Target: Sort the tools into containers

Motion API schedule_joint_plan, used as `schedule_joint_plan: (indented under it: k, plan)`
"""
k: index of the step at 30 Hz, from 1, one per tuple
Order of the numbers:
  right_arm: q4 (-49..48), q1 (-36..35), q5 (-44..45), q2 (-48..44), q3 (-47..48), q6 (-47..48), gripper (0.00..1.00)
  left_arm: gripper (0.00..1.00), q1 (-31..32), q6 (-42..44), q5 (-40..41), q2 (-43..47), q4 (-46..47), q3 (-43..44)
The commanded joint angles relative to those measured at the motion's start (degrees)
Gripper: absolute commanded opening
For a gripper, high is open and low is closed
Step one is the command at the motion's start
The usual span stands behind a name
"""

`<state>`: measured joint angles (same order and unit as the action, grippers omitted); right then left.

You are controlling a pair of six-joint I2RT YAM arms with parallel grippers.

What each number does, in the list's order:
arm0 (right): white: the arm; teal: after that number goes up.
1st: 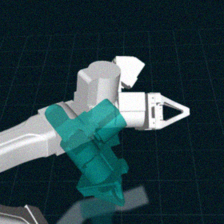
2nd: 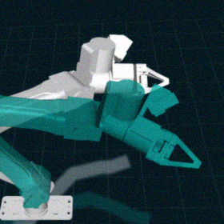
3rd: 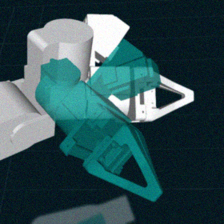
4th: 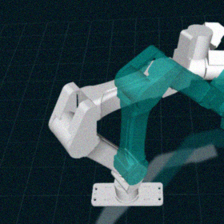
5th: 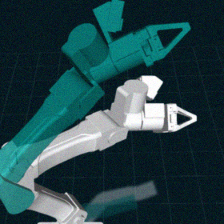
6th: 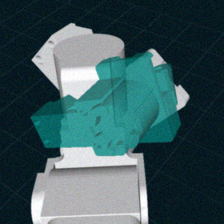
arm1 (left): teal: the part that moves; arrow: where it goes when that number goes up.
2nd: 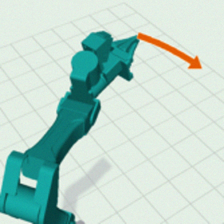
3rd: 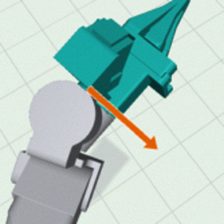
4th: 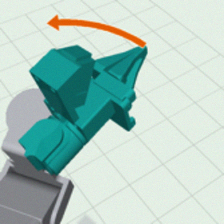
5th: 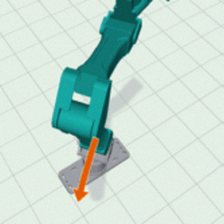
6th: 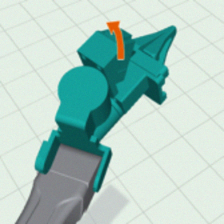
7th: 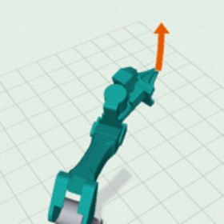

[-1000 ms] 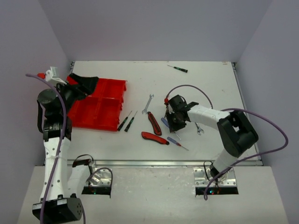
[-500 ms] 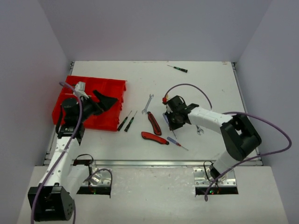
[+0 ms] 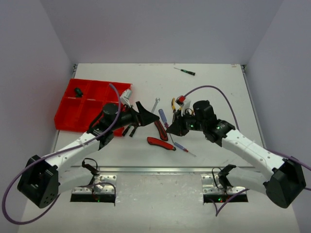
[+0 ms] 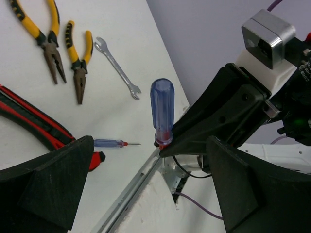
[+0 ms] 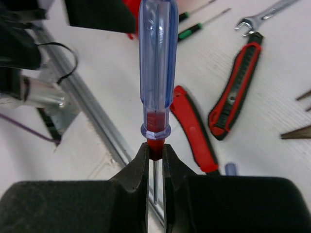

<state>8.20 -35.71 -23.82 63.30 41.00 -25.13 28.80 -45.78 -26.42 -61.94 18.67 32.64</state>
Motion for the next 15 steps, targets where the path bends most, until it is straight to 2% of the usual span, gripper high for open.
schedule_joint_plan:
  k: [1,3,7,11,12,14,15]
  plan:
    - [-7.83,-0.17,-9.51,-1.22,0.55,-2.55,0.00,0.91,4.91,-4.82,0.97,-4.18,13.58,3.27]
    - [-7.77,-0.16,-10.40,-1.16,0.82,-2.82,0.00,0.84,7.15,-4.49,1.63,-6.43,13.51,5.20]
    - [-7.80,-0.24,-11.30,-2.22,0.07,-3.26,0.00,0.55,9.56,-3.79,4.40,-8.46,12.32,7.20]
    - [-7.83,-0.17,-10.33,-3.23,-0.67,-3.10,0.00,0.04,9.63,-2.94,5.73,-8.04,10.64,7.84]
    - [-7.77,-0.23,-9.54,-3.44,-0.74,-3.18,0.00,0.00,9.70,-2.73,5.94,-8.11,9.51,8.32]
    - [-7.84,-0.15,-8.50,-3.54,-0.66,-3.61,0.02,0.00,9.71,-2.53,6.04,-8.11,8.32,8.69]
    - [-7.76,-0.15,-7.85,-3.62,-0.66,-4.06,0.09,0.00,9.79,-2.34,6.15,-8.10,7.38,8.89]
